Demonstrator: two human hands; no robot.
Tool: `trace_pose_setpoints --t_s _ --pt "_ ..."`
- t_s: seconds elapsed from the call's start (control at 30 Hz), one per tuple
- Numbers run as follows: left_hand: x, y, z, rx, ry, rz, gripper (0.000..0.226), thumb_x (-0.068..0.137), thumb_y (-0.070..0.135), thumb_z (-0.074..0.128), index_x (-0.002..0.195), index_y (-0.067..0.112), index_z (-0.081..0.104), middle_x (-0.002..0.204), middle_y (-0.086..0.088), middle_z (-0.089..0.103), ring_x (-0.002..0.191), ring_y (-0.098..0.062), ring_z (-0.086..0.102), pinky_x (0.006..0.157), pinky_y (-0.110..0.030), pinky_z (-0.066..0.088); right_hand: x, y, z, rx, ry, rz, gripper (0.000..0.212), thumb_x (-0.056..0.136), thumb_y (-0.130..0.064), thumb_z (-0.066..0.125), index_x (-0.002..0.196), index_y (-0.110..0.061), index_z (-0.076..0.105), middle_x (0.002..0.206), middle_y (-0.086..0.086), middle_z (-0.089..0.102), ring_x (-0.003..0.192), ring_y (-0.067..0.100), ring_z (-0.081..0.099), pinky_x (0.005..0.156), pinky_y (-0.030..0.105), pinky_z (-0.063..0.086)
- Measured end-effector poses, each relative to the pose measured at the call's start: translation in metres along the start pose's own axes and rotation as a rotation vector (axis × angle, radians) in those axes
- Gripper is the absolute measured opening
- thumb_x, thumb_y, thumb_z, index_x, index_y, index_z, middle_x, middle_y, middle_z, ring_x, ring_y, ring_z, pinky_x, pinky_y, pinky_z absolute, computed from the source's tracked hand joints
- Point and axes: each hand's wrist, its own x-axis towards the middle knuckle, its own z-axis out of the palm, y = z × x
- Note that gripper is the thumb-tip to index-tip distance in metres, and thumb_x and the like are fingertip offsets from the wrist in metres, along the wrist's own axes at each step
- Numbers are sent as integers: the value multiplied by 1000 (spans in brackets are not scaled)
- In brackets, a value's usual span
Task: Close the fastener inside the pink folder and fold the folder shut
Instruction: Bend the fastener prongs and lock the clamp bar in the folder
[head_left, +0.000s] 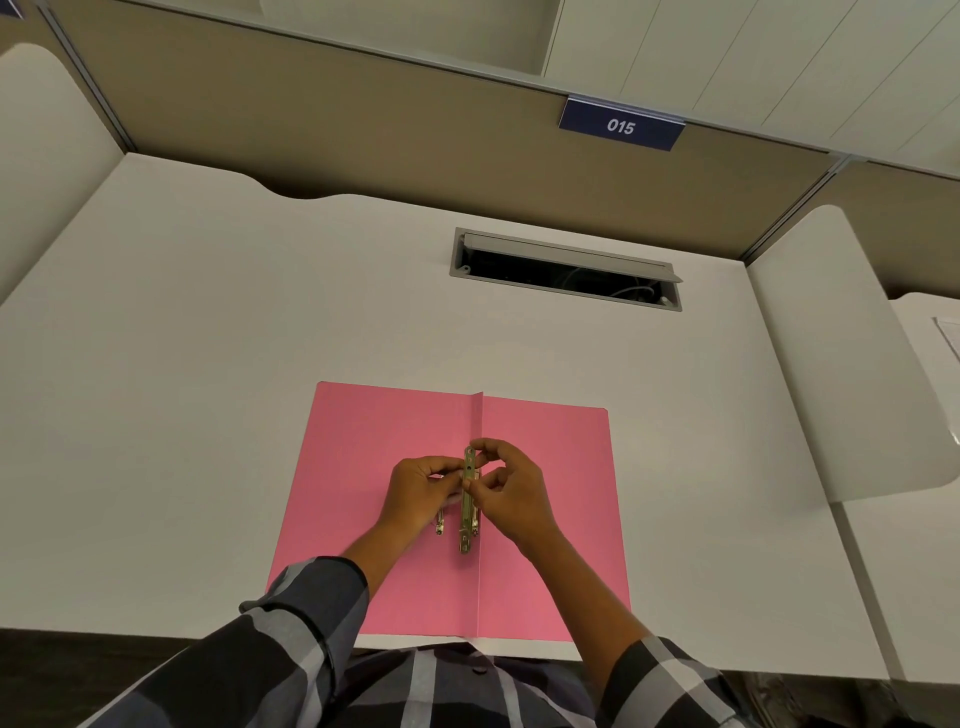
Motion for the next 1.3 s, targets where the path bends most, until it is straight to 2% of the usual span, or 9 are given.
trace_pose_setpoints --t_s 0.17,0.27,0.4,0.47,0.6,0.83,0.97,1.2,1.3 --pt "1 0 1 79 1 42 22 93 -4 73 96 16 81 95 -5 80 83 -20 82 73 -24 65 -2 1 0 4 5 1 50 85 8 76 128 -15 66 109 4 71 69 39 71 66 47 67" --pt "1 -2 2 100 -2 51 15 93 -2 75 97 10 81 94 -8 80 82 -22 82 72 -24 65 -2 1 1 5 5 8 50 85 8 77 128 -16 66 109 4 71 70 39 71 67 48 67" --pt "2 -7 1 142 9 53 17 92 -2 76 100 13 79 97 -15 80 82 -31 81 75 -43 68 -3 0 0 9 10 14 49 85 6 78 127 -17 67 109 2 71 70 39 71 68 47 67" --pt "2 -7 1 131 22 59 18 92 -3 75 98 14 78 100 -17 79 82 -32 81 74 -46 68 -4 0 1 7 6 17 49 85 6 79 127 -17 67 110 3 70 70 39 72 68 48 67" --pt "2 -5 2 134 46 88 22 92 -2 76 91 20 79 101 -15 78 83 -31 80 72 -43 69 -5 0 1 16 10 19 50 84 8 77 127 -16 66 110 4 71 70 38 72 68 50 67" --pt "0 -5 2 154 50 106 25 92 -2 76 89 23 79 100 -12 77 79 -27 81 69 -40 69 -7 0 0 32 13 24 51 85 10 76 126 -18 66 108 3 71 71 38 72 68 49 67" --pt "0 -5 2 176 53 113 26 91 -2 76 89 23 79 99 -10 78 79 -25 81 68 -35 68 -7 0 1 30 18 20 51 85 10 76 125 -18 65 109 2 70 70 37 72 68 48 67" --pt "0 -6 2 192 44 111 17 91 -1 77 96 15 81 91 -7 81 75 -17 81 67 -23 64 -7 0 2 15 22 18 50 85 9 76 126 -19 65 109 3 70 70 36 73 67 47 67" --pt "0 -5 2 182 32 99 15 92 -2 76 99 11 81 92 -11 81 77 -20 81 69 -23 65 -7 0 2 9 29 28 50 85 10 75 126 -18 65 109 4 70 70 35 73 67 47 67"
